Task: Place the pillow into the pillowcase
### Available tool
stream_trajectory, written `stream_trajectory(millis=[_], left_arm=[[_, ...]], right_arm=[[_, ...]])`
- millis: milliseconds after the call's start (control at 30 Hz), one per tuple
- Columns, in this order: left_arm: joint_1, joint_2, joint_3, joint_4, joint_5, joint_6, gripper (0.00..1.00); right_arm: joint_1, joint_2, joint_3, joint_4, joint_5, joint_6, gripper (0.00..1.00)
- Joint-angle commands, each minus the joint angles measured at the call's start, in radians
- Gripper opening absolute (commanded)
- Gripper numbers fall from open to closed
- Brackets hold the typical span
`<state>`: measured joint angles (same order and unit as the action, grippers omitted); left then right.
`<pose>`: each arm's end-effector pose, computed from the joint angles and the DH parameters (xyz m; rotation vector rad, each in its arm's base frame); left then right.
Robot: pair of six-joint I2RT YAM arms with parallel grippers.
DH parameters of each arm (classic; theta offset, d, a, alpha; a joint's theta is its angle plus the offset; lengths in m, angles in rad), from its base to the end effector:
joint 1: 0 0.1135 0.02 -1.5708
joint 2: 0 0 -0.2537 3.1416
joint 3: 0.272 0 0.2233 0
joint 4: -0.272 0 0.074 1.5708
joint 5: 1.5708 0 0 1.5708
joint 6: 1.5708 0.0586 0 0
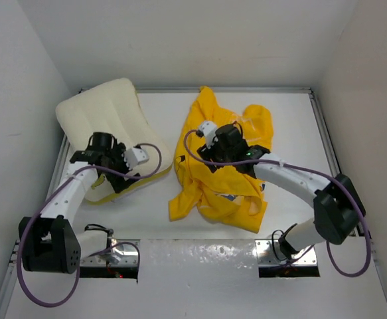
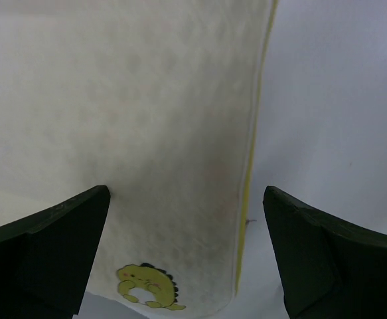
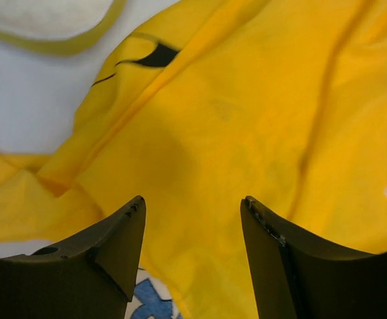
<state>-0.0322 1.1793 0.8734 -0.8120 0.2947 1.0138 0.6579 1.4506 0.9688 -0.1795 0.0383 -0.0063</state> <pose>0.2026 -0.0236 0.2235 1.3791 2.2136 -0.0582 0.2487 0.1894 0.2375 -0.7135 2.1337 0.3112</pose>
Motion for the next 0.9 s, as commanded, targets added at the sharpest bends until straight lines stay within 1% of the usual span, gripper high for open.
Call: stream_trajectory(millis=[0,33,100,167,200,233,300,333,367,400,433,467,567,600,667,700,733,767,833,867], left_arm=[[-0.003,-0.079,-0.080,-0.001,-0.091,0.201,1.00],[-0.003,-0.069,-0.092,0.004,-0.088,0.209,1.00],[-0.002,-0.041,-0.109,0.010,-0.085,0.209,1.00],[-0.003,0.006,-0.120,0.045,-0.094,0.187,0.94],[-0.003,0.020,-0.134,0.065,-0.101,0.146,0.88],[-0.003,0.042,-0.140,0.086,-0.115,0.128,0.74],[-0.003,0.065,-0.148,0.135,-0.124,0.071,0.57],[-0.003,0.083,-0.146,0.142,-0.123,0.057,0.37],[-0.003,0.094,-0.142,0.145,-0.118,0.042,0.27],[-0.003,0.105,-0.128,0.152,-0.112,-0.012,0.04],[-0.003,0.106,-0.128,0.152,-0.111,-0.012,0.00],[-0.003,0.106,-0.122,0.158,-0.106,-0.039,0.00],[-0.003,0.105,-0.090,0.149,-0.056,-0.092,0.00],[-0.003,0.105,-0.073,0.145,-0.014,-0.118,0.00],[-0.003,0.106,-0.001,0.126,0.050,-0.182,0.00],[-0.008,0.106,0.027,0.120,0.126,-0.201,0.00],[-0.012,0.108,0.054,0.137,0.161,-0.225,0.00],[-0.018,0.109,0.102,0.161,0.181,-0.289,0.00],[-0.041,0.131,0.146,0.221,0.219,-0.339,0.00],[-0.070,0.163,0.194,0.229,0.222,-0.362,0.00]], right_arm=[[0.061,0.086,0.007,-0.017,-0.087,-0.084,0.58],[0.065,0.105,0.007,0.007,-0.112,-0.083,0.56],[0.084,0.169,0.039,0.009,-0.155,-0.084,0.56],[0.094,0.211,0.074,-0.004,-0.163,-0.081,0.55],[0.094,0.226,0.080,-0.006,-0.170,-0.077,0.54],[0.095,0.253,0.084,-0.005,-0.176,-0.063,0.54],[0.095,0.266,0.073,0.017,-0.192,-0.050,0.54],[0.095,0.275,0.073,0.023,-0.195,-0.044,0.54],[0.094,0.277,0.076,0.028,-0.189,-0.037,0.53],[0.095,0.283,0.077,0.035,-0.181,-0.032,0.49],[0.095,0.284,0.077,0.038,-0.178,-0.032,0.49],[0.095,0.284,0.082,0.043,-0.173,-0.029,0.41],[0.095,0.292,0.094,0.052,-0.172,-0.031,0.19],[0.095,0.292,0.096,0.052,-0.161,-0.023,0.02],[0.091,0.280,0.088,0.078,-0.127,-0.014,0.00],[0.086,0.272,0.082,0.092,-0.114,-0.009,0.00],[0.079,0.265,0.076,0.132,-0.088,-0.003,0.00],[0.048,0.254,0.071,0.152,-0.080,0.006,0.00],[-0.004,0.252,0.080,0.173,-0.107,0.084,0.00],[-0.064,0.257,0.103,0.173,-0.123,0.132,0.00]])
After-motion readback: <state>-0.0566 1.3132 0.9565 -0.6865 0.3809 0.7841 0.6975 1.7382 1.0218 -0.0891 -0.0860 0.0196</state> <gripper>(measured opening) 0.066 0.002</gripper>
